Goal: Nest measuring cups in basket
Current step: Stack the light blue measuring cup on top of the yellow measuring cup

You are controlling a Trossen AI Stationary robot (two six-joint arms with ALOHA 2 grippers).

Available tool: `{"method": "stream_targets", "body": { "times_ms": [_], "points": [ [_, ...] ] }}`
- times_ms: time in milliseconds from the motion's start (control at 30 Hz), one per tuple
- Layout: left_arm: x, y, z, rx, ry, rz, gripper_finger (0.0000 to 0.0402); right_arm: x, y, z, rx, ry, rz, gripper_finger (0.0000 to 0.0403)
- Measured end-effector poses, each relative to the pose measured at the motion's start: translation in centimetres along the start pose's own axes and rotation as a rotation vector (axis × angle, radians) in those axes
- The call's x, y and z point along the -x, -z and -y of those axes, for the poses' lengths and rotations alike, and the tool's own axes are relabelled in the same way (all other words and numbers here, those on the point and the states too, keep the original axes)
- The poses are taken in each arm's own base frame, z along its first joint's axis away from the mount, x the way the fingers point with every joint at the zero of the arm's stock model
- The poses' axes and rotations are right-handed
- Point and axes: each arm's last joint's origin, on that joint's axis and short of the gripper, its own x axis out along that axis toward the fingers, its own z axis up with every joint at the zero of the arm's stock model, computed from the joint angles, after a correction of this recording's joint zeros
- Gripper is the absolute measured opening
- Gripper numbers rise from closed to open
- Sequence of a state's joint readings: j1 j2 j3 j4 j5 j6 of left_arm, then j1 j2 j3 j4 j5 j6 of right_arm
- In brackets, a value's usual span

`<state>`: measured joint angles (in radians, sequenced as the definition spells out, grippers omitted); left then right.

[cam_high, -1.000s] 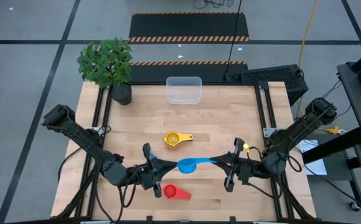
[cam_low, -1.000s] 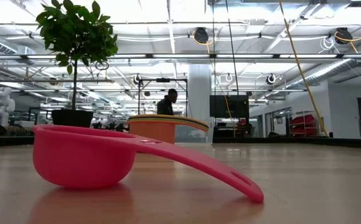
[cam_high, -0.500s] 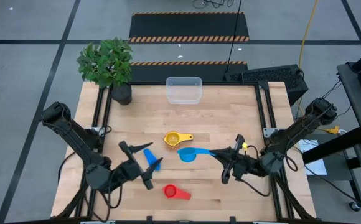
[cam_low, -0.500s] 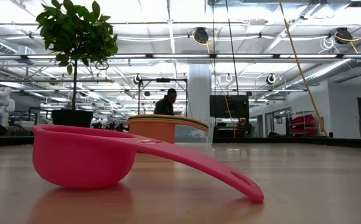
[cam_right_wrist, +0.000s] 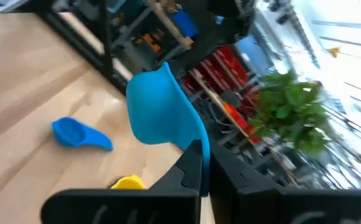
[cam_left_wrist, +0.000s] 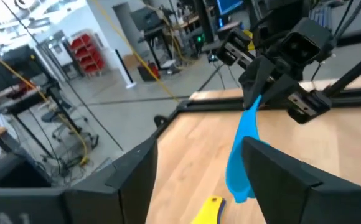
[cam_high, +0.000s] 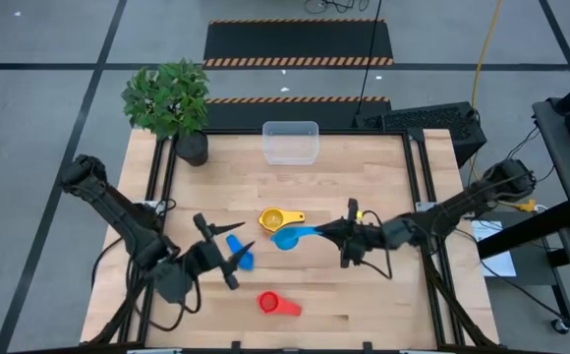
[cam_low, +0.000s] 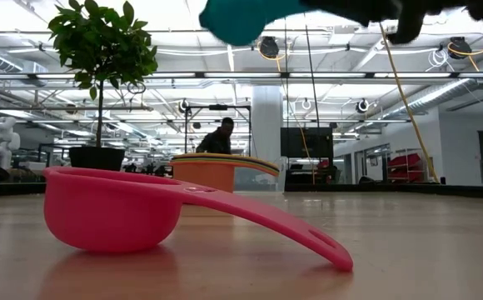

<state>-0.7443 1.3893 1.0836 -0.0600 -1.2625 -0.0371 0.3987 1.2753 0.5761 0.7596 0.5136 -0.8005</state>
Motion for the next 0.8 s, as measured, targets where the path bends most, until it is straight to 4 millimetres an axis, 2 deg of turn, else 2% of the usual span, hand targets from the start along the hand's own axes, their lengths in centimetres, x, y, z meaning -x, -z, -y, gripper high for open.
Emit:
{"method": "stream_targets", "body": {
  "times_ms": [133,367,533,800],
  "points": [
    [-0.3,0.9,-0.1,0.006,-0.007,-0.038,0.0219,-0.6,2.0,0.5,0.009,-0.053,0.022,0.0],
    [0.0,1.0,-0.1,0.041,0.002,-0.042,0.0201,-1.9,4.1,1.2,0.072,-0.036,0.13,0.0],
    [0.1,1.8,-0.3,-0.005,-0.023,-0.068,0.0198,-3.4,6.6,1.4,0.13,-0.052,0.118,0.0],
    [-0.2,3.0,-2.6,-0.006,-0.136,-0.115,0.0198,-4.9,10.2,2.5,0.129,-0.008,0.111,0.0]
  ]
}}
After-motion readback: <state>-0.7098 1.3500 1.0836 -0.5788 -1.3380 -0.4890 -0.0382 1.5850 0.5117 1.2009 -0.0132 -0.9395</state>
